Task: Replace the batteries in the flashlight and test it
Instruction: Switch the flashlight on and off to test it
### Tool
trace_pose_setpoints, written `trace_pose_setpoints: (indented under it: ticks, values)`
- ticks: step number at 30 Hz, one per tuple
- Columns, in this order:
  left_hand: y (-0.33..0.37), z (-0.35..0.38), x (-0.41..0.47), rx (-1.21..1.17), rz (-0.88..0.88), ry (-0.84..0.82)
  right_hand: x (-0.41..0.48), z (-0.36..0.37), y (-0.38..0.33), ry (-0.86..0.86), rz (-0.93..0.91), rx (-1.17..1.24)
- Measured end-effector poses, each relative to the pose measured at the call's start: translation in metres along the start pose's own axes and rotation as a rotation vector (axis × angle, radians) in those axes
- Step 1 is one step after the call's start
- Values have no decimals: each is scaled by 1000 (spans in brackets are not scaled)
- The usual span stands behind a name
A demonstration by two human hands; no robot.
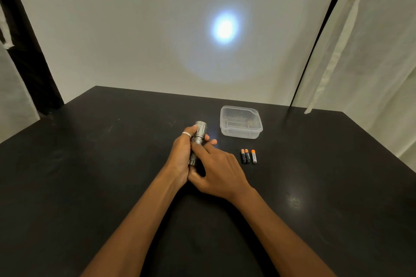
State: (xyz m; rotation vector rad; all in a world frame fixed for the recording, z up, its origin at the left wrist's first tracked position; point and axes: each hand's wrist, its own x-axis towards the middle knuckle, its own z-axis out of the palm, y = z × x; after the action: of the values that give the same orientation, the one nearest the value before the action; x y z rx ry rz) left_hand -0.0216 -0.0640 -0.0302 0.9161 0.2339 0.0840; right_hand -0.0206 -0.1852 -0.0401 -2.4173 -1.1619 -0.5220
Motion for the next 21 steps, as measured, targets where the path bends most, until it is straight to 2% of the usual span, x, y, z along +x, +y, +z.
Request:
trace_pose_setpoints:
  ticks: [13, 21]
  values:
    - [1, -1, 4, -67, -93, 156, 2, 1, 0, -8, 11, 42]
    - [4, 2, 0, -69, -112, 172, 2, 1, 2, -22, 10, 57]
